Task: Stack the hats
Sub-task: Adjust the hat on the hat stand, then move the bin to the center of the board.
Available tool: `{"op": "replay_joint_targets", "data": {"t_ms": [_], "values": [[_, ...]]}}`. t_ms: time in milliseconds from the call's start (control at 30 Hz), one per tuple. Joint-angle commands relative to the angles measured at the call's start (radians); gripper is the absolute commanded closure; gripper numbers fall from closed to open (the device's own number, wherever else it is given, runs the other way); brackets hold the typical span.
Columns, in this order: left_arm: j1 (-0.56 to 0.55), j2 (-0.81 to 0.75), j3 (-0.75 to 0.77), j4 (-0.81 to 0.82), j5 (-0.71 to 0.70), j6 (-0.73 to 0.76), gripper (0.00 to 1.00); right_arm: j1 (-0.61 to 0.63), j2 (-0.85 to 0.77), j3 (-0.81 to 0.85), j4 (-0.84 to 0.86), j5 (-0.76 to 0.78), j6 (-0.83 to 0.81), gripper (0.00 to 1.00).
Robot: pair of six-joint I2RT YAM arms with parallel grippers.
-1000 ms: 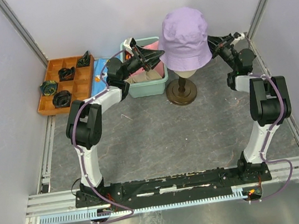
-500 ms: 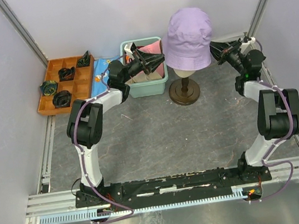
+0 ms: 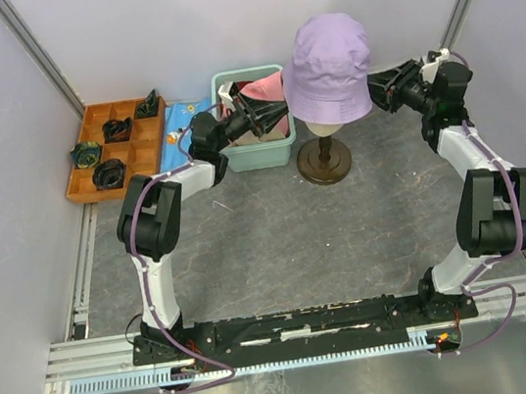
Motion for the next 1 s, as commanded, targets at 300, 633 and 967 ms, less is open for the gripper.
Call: {"op": "replay_joint_targets", "data": {"t_ms": [300,633,967], "values": [[0.182,-0.285,-0.180,-0.385,-0.021,0.402,0.59,-0.061,-0.087,0.113,-0.577,-0.002,-0.423,0.44],[0.234,-0.261,0.290,-1.420,-0.237,1.178,0.47,-0.070,-0.132,0.118,-0.685,0.026,-0.509,0.44],[0.241,-0.016,0.641,-1.650,-0.195,1.291,0.01,-0.071,-0.143,0.127,-0.725,0.031,-0.540,0.46]]}}
